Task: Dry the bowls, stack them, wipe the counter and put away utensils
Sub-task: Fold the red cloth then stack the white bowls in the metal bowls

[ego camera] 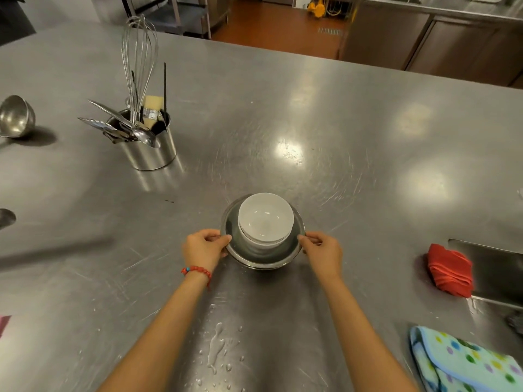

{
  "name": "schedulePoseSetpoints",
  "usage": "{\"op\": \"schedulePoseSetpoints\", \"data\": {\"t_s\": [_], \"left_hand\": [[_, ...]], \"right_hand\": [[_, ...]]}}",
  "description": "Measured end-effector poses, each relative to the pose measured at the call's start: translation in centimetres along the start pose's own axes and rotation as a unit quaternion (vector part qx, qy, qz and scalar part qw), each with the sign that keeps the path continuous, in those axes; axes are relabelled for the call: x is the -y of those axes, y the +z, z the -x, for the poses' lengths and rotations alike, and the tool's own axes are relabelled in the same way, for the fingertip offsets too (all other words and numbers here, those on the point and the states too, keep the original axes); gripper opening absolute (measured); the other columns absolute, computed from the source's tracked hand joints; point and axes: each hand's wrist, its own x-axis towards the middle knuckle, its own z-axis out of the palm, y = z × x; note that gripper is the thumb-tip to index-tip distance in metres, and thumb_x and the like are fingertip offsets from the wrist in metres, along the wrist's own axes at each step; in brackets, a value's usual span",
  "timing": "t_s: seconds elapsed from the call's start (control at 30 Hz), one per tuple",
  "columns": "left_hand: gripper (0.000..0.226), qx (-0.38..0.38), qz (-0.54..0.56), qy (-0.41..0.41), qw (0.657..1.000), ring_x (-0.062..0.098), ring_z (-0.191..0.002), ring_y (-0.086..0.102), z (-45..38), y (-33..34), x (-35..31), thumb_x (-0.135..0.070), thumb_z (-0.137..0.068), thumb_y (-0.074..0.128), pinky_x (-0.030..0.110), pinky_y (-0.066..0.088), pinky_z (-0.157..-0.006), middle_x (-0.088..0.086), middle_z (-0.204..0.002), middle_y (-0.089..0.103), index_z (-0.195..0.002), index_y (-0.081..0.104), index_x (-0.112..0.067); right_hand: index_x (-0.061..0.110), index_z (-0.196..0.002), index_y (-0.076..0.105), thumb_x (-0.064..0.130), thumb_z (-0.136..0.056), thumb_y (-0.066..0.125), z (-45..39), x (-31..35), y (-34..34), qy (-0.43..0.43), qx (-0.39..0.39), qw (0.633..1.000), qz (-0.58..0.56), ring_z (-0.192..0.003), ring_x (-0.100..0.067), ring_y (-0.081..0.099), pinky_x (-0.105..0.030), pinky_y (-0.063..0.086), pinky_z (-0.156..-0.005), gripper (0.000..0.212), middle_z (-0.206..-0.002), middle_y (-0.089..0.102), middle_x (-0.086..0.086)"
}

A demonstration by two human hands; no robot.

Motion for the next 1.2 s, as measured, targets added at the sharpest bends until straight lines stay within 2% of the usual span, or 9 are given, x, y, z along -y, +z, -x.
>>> {"op": "schedulePoseSetpoints", "data": {"t_s": [0.07, 0.13, 0.23, 0.33, 0.5, 0.7, 0.87, 1.13, 1.2], "left_hand": [[0.017, -0.004, 0.011, -0.012, 1.0, 0.03, -0.065, 0.06, -0.1, 0.2, 0.0, 0.002, -0.073, 0.072, 0.039, 0.055, -0.068, 0.015, -0.077, 0.062, -0.089, 0.064, 0.002], [0.024, -0.01, 0.012, -0.015, 1.0, 0.031, -0.067, 0.061, -0.3, 0.2, 0.1, 0.001, -0.074, 0.072, 0.036, 0.057, -0.061, 0.018, -0.08, 0.063, -0.094, 0.059, 0.001], [0.032, -0.014, 0.036, -0.02, 0.999, 0.027, -0.058, 0.059, -0.8, 0.0, 0.3, 0.0, -0.075, 0.07, 0.018, 0.052, -0.041, 0.021, -0.081, 0.064, -0.103, 0.053, -0.002], [0.026, 0.018, 0.079, -0.074, 0.994, 0.021, -0.06, 0.059, -1.0, 0.2, 0.2, -0.002, -0.079, 0.067, 0.021, 0.054, -0.044, 0.014, -0.08, 0.064, -0.104, 0.06, 0.001], [0.009, 0.032, 0.115, -0.121, 0.985, 0.019, -0.054, 0.06, -0.8, 0.7, -0.3, 0.004, -0.081, 0.062, 0.029, 0.054, -0.044, 0.007, -0.067, 0.061, -0.09, 0.063, 0.004], [0.009, 0.022, 0.124, -0.07, 0.99, 0.003, -0.038, 0.06, 0.6, -0.1, -1.2, 0.005, -0.08, 0.062, 0.017, 0.049, -0.037, 0.007, -0.065, 0.063, -0.078, 0.065, -0.004], [0.021, 0.011, 0.138, -0.066, 0.988, 0.002, -0.034, 0.057, 1.8, -2.2, -2.2, 0.006, -0.08, 0.062, 0.015, 0.047, -0.036, 0.001, -0.048, 0.063, -0.065, 0.061, -0.009], [0.005, -0.017, 0.117, -0.09, 0.989, 0.003, -0.036, 0.057, 0.4, -7.7, -1.1, 0.002, -0.08, 0.064, 0.015, 0.048, -0.036, 0.007, -0.064, 0.06, -0.082, 0.064, -0.002], [0.009, -0.021, 0.113, -0.09, 0.989, 0.004, -0.036, 0.058, -1.0, -9.3, -0.6, 0.002, -0.08, 0.064, 0.015, 0.049, -0.037, 0.007, -0.064, 0.061, -0.074, 0.064, -0.005]], "right_hand": [[0.006, -0.1, 0.068, 0.012, -0.082, 0.065, -0.2, 0.1, 0.0, 0.026, 0.025, 0.999, -0.029, -0.074, -0.022, 0.065, -0.037, 0.055, -0.077, 0.019, -0.078, 0.067, -0.007], [0.005, -0.097, 0.069, 0.007, -0.083, 0.062, -0.4, 0.4, 0.1, 0.032, 0.044, 0.998, -0.034, -0.068, -0.02, 0.063, -0.033, 0.056, -0.071, 0.016, -0.07, 0.066, -0.005], [0.013, -0.075, 0.07, 0.005, -0.084, 0.06, -0.7, 0.3, 0.1, 0.048, 0.065, 0.995, -0.054, -0.062, -0.017, 0.06, -0.025, 0.054, -0.062, 0.016, -0.064, 0.064, -0.006], [0.019, -0.06, 0.065, 0.004, -0.084, 0.061, -0.8, 0.2, 0.2, 0.056, 0.064, 0.994, -0.064, -0.051, -0.008, 0.057, -0.016, 0.051, -0.052, 0.029, -0.056, 0.062, -0.001], [0.008, -0.066, 0.066, 0.003, -0.083, 0.061, -1.2, 0.3, 0.3, 0.047, 0.053, 0.997, -0.027, -0.06, -0.019, 0.058, -0.037, 0.055, -0.074, 0.018, -0.062, 0.061, -0.007], [-0.016, -0.083, 0.062, 0.002, -0.082, 0.059, -0.7, 0.7, -0.5, -0.002, 0.046, 0.998, -0.03, -0.064, -0.023, 0.054, -0.017, 0.05, -0.052, 0.018, -0.081, 0.064, -0.036], [-0.017, -0.076, 0.062, 0.001, -0.081, 0.059, 0.7, 2.5, -1.0, -0.027, 0.077, 0.995, -0.054, -0.06, -0.021, 0.05, -0.009, 0.049, -0.046, 0.019, -0.064, 0.056, -0.015], [-0.012, -0.073, 0.065, 0.001, -0.08, 0.059, 3.6, 4.5, 3.7, -0.017, 0.101, 0.994, -0.041, -0.055, -0.017, 0.053, -0.015, 0.05, -0.052, 0.017, -0.06, 0.056, -0.01], [-0.003, -0.067, 0.066, 0.002, -0.08, 0.06, 4.2, 5.1, 5.8, -0.008, 0.099, 0.994, -0.036, -0.051, -0.013, 0.054, -0.015, 0.05, -0.053, 0.015, -0.054, 0.056, -0.006]]}}
